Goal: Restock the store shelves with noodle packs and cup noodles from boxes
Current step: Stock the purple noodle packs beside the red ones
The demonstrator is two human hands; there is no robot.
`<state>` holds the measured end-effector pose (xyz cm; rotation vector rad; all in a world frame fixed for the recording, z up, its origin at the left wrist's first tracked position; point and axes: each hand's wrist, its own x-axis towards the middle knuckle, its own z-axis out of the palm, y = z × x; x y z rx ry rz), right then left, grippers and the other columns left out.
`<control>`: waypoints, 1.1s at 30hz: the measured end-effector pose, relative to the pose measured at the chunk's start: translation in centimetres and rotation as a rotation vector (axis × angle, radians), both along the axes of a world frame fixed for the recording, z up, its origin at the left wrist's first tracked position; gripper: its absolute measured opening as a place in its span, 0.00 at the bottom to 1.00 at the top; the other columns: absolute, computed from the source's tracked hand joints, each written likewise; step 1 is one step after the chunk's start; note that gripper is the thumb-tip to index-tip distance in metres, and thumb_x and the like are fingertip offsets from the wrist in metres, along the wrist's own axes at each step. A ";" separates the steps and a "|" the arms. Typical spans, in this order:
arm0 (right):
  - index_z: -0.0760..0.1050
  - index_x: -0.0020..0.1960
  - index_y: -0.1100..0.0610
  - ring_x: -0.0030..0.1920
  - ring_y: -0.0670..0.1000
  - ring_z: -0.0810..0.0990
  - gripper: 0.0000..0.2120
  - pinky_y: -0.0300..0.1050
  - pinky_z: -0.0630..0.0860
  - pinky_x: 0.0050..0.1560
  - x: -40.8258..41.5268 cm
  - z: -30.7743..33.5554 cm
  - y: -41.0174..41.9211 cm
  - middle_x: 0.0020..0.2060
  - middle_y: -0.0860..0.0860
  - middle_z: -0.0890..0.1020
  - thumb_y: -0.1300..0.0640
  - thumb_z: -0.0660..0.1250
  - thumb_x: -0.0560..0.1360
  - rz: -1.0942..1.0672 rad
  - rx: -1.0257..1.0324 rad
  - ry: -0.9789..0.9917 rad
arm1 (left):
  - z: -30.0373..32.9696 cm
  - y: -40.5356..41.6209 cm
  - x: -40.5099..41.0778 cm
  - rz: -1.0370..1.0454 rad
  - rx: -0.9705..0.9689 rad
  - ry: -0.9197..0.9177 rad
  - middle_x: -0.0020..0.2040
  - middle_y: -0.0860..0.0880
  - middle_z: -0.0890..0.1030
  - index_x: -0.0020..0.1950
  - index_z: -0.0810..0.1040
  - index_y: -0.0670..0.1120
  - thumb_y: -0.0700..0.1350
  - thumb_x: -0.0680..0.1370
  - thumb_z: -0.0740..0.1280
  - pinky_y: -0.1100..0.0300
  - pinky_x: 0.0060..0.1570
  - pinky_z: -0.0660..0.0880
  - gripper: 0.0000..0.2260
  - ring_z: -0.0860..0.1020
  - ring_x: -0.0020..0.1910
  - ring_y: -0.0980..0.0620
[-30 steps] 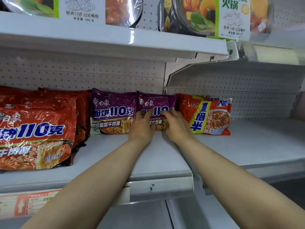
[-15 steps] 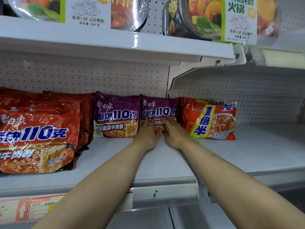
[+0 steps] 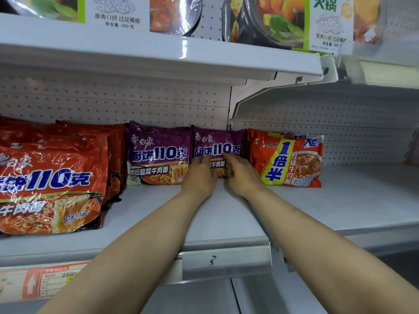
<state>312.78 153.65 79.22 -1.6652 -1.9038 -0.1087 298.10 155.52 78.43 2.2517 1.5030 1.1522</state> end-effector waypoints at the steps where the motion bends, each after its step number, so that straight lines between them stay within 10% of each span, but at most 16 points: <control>1: 0.61 0.80 0.52 0.75 0.58 0.66 0.35 0.51 0.67 0.72 0.0 0.0 -0.1 0.77 0.54 0.66 0.67 0.64 0.76 0.001 0.011 0.007 | 0.1 -0.2 0.0 0.005 0.028 -0.012 0.73 0.39 0.69 0.77 0.66 0.44 0.47 0.83 0.64 0.50 0.66 0.69 0.23 0.70 0.70 0.40; 10: 0.58 0.81 0.47 0.78 0.54 0.61 0.33 0.53 0.62 0.77 -3.4 1.9 -2.2 0.79 0.51 0.63 0.66 0.62 0.80 0.168 0.021 0.044 | 3.7 -2.9 -3.7 0.144 0.172 -0.307 0.65 0.38 0.74 0.72 0.73 0.46 0.43 0.82 0.63 0.51 0.56 0.74 0.17 0.78 0.57 0.38; 33: 0.51 0.82 0.43 0.81 0.55 0.49 0.41 0.56 0.53 0.80 -11.8 1.4 -1.4 0.82 0.48 0.50 0.68 0.63 0.77 0.213 -0.228 -0.176 | 1.4 -2.4 -12.4 0.281 -0.233 0.158 0.82 0.40 0.42 0.82 0.50 0.58 0.46 0.84 0.58 0.43 0.77 0.52 0.29 0.47 0.79 0.33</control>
